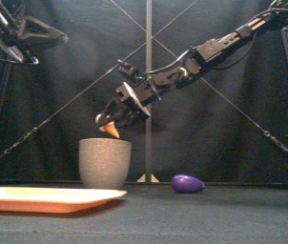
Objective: Pick the ice cream then place it in the grey bowl
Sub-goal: Drop ice cream in the grey bowl and return to neutral
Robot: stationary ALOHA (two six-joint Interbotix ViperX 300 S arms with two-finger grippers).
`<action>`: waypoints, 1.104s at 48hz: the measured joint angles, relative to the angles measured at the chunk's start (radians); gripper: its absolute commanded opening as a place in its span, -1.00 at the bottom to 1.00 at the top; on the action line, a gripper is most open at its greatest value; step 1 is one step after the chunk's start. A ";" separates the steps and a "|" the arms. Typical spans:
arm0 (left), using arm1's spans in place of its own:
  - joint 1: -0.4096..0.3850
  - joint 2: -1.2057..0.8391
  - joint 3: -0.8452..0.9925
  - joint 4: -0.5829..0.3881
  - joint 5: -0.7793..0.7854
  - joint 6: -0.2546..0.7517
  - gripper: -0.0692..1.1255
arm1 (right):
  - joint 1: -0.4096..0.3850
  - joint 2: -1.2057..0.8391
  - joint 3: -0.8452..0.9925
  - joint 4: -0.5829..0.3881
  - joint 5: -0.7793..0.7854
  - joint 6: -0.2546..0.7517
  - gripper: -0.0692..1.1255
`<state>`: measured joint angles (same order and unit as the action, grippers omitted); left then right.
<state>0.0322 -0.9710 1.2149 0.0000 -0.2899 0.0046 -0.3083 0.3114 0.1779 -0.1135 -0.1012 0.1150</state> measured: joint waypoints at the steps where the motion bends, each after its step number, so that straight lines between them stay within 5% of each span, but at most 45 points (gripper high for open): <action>1: 0.000 -0.002 0.000 0.000 0.000 0.000 -0.93 | -0.002 0.000 0.000 0.000 0.000 0.002 0.48; 10: 0.002 -0.002 0.000 0.000 0.000 0.000 -0.93 | -0.006 -0.002 -0.002 -0.002 0.002 -0.002 0.75; 25: 0.002 0.000 0.002 0.000 0.005 0.000 -0.93 | -0.005 -0.043 0.012 -0.012 0.003 0.000 0.77; 34: 0.002 -0.002 0.002 0.000 0.005 0.000 -0.93 | 0.005 -0.256 0.124 -0.026 -0.005 -0.009 0.77; 53: 0.008 -0.015 0.008 0.000 0.006 0.000 -0.93 | 0.156 -0.804 0.612 -0.054 -0.230 0.002 0.77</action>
<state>0.0399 -0.9863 1.2226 0.0000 -0.2838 0.0046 -0.1519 -0.4924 0.7900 -0.1672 -0.3313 0.1166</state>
